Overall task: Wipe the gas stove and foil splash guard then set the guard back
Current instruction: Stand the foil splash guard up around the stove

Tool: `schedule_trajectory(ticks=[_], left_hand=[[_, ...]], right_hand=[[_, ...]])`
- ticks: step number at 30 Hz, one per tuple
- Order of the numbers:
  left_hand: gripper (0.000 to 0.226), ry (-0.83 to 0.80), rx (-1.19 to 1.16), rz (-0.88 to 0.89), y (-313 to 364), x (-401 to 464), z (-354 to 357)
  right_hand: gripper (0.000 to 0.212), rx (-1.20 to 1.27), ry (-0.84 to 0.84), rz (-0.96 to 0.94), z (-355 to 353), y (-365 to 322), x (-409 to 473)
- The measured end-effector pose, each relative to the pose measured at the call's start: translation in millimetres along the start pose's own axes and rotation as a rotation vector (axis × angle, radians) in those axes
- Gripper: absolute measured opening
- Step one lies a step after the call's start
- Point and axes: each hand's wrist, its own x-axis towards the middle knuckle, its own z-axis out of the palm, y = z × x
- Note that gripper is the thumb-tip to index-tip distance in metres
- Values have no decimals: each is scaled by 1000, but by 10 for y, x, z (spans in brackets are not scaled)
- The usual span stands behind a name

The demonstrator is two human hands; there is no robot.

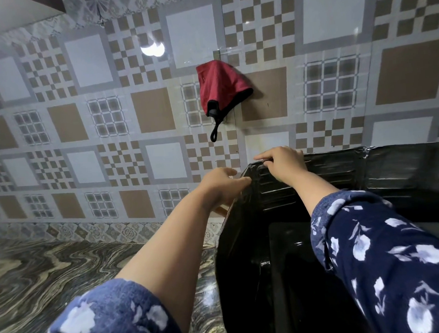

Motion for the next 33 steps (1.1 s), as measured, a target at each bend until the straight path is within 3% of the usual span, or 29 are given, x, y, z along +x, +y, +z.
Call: schedule_trajectory(ticks=[15,21,28,33], left_hand=[[57,-30,71,1,48,-27,-7],[52,62,46,78,17,24,37],[51,73,-195,73,96,214,237],[48,106,-236,82,128,400,412]], right_hand=[[34,-107,-18,10,-146,88,-41],[49,-69,35,-4,-147,137,-93],[52,-13,101,37,-112,296,91],[51,-50,93,47,-60,421,197]])
